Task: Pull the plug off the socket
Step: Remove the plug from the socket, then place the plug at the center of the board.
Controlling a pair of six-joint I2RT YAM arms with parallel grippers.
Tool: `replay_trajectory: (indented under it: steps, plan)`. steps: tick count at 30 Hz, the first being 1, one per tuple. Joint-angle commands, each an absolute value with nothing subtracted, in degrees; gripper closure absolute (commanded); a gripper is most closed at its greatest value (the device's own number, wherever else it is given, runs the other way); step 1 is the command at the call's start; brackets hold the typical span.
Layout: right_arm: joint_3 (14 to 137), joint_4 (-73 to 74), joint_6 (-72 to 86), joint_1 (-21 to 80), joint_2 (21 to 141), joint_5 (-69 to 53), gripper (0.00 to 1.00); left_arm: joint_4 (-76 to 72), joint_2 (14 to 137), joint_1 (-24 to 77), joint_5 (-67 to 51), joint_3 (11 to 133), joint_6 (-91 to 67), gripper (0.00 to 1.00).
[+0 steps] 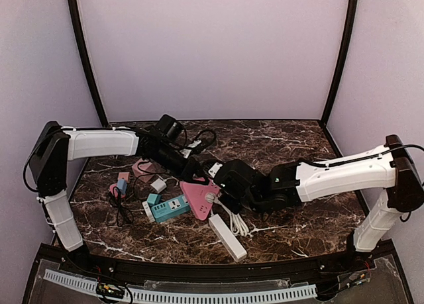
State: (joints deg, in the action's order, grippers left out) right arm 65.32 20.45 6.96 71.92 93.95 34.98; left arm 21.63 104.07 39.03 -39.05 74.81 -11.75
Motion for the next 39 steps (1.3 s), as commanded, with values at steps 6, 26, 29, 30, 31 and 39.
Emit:
replay_trajectory:
  steps: [6, 26, 29, 30, 31, 39]
  plan:
    - [67.64, 20.93, 8.22, 72.79, 94.42, 39.57, 1.0, 23.73, 104.31, 37.33, -37.61, 74.0, -12.48, 0.99]
    - [60.99, 19.29, 19.72, 56.03, 86.08, 17.27, 1.0, 17.39, 96.15, 37.17, -41.62, 71.52, -9.72, 0.99]
    - [60.59, 19.12, 21.68, 53.88, 87.8, 13.68, 1.0, 16.3, 95.24, 37.2, -43.31, 71.11, -9.94, 0.99]
    - [60.54, 18.96, 22.38, 53.32, 88.45, 12.74, 1.0, 16.03, 95.13, 37.19, -43.7, 70.97, -10.07, 0.99]
    - [60.36, 18.72, 22.78, 52.82, 89.03, 11.77, 1.0, 15.88, 94.88, 37.18, -43.73, 70.91, -10.09, 0.99]
    - [59.21, 15.89, 24.74, 49.37, 92.66, 4.1, 1.0, 15.49, 94.15, 37.18, -43.48, 70.49, -10.49, 0.99]
